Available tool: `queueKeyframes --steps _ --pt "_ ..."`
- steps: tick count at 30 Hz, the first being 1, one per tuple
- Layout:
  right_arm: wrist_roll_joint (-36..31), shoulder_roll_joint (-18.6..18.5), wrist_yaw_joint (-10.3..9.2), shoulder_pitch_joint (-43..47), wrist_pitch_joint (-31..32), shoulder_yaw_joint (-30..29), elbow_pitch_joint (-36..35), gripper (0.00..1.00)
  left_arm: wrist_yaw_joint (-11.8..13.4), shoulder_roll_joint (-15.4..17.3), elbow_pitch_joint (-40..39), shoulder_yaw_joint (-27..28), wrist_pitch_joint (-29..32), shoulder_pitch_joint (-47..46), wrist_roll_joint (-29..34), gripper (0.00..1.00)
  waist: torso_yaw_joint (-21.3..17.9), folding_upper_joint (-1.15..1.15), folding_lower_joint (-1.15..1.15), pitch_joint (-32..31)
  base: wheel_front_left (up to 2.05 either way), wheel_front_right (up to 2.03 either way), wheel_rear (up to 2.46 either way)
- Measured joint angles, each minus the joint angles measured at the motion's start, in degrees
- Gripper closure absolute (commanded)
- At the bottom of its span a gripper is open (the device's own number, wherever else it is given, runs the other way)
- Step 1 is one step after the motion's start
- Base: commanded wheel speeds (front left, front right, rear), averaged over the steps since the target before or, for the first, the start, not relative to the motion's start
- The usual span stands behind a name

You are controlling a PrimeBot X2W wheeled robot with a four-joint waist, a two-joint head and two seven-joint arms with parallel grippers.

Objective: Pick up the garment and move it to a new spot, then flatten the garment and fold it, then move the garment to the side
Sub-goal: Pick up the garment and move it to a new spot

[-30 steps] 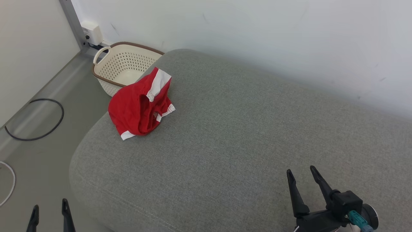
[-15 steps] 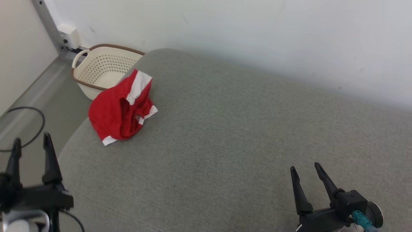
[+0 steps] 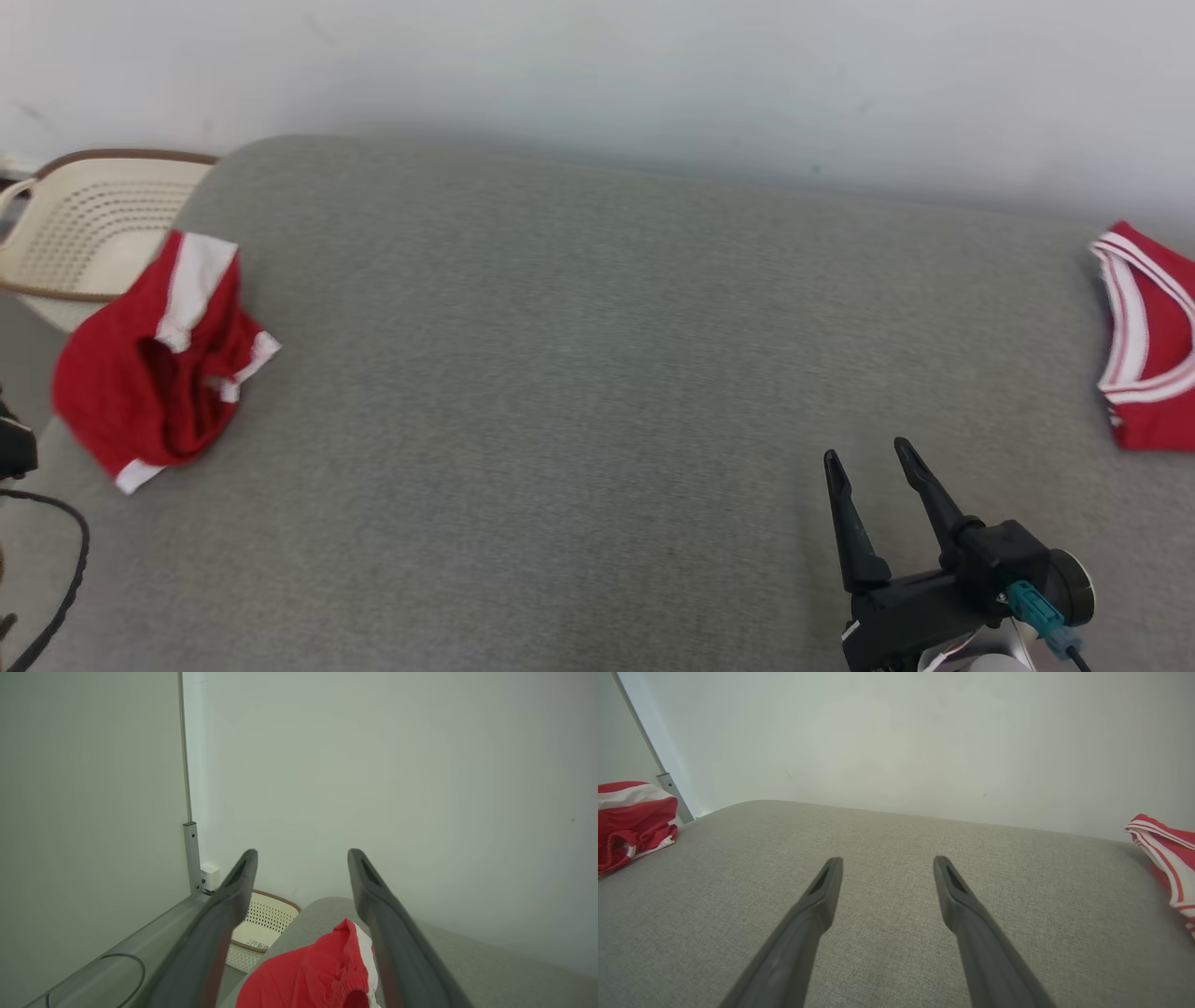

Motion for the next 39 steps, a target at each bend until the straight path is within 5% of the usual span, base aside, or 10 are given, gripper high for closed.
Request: queueKeyframes --steps 13,33,34,35,39 --pt "-0.01 0.37 0.0 -1.37 0.0 0.2 -0.82 0.0 -2.79 5.3 19.49 0.68 7.38 -8.15 -3.81 0.0 -9.44 -0.01 0.0 3.63 0.0 0.0 0.0" --pt "-0.4 0.49 0.0 -2.85 0.0 0.56 -0.77 0.0 -4.85 7.68 37.9 -6.42 13.73 -11.91 -1.71 0.0 -14.79 0.0 -0.01 8.69 0.0 0.0 0.0" --pt "-0.4 0.53 0.0 -3.01 0.0 0.6 -0.71 0.0 -4.35 8.21 38.5 -6.86 13.41 -11.91 -1.24 0.56 -14.89 0.0 -0.01 8.72 0.0 0.0 0.0" --pt "-0.4 0.56 0.0 -3.21 0.0 0.66 -0.68 0.0 -3.89 8.67 38.89 -7.28 12.81 -11.91 -0.75 1.0 -14.99 0.0 -0.01 8.76 0.0 0.0 0.0" --pt "-0.38 0.64 0.0 -3.42 0.0 0.54 -0.37 0.0 -3.89 8.57 39.95 -8.0 10.4 -12.0 -0.35 1.0 -14.97 0.0 -0.01 8.72 0.0 0.0 0.0"
